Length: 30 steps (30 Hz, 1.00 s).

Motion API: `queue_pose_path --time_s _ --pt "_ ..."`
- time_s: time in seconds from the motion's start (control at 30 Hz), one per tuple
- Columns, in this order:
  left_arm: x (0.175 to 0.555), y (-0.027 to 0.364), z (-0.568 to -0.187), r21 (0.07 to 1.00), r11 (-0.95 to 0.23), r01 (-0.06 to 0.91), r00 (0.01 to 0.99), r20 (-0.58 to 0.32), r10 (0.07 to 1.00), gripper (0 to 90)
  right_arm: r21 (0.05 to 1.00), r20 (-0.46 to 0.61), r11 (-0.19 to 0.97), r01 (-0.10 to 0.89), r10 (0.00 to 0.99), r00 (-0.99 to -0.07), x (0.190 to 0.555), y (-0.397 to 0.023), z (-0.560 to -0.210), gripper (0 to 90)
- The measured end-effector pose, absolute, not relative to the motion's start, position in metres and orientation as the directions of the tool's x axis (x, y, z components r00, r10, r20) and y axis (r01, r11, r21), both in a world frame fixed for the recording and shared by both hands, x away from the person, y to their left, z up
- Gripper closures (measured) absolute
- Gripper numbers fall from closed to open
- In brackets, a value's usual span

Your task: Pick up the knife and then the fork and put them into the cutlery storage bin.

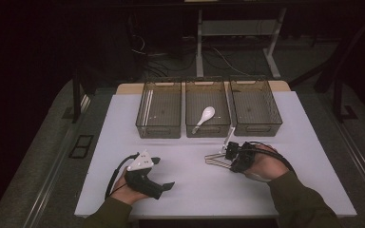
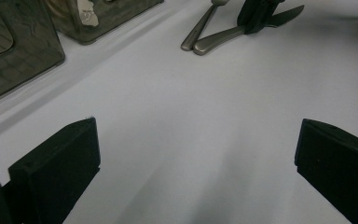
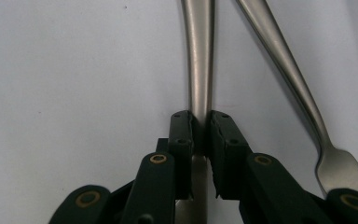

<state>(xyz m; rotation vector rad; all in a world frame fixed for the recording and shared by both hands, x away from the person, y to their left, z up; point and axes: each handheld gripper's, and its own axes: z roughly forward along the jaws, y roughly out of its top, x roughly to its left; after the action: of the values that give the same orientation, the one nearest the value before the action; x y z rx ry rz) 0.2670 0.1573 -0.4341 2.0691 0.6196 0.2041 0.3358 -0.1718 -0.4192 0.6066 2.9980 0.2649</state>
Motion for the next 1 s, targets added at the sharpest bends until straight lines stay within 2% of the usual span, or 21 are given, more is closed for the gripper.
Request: queue_pose_path --time_s 0.23,0.67,1.0 --pt "0.268 0.159 -0.435 0.833 -0.427 0.353 0.858 -0.105 0.503 0.0 0.227 -0.005 0.877 0.424 0.437 -0.9 0.338 -0.179 -0.416 79.4" --pt "0.268 0.16 -0.433 0.842 -0.413 0.347 0.859 -0.11 0.499 0.0 0.454 0.079 0.736 0.501 0.527 -0.846 0.347 -0.22 -0.386 79.4" --pt "0.268 0.163 -0.432 0.853 -0.401 0.333 0.859 -0.1 0.502 0.0 0.611 0.133 0.571 0.548 0.609 -0.782 0.355 -0.257 -0.361 79.3"
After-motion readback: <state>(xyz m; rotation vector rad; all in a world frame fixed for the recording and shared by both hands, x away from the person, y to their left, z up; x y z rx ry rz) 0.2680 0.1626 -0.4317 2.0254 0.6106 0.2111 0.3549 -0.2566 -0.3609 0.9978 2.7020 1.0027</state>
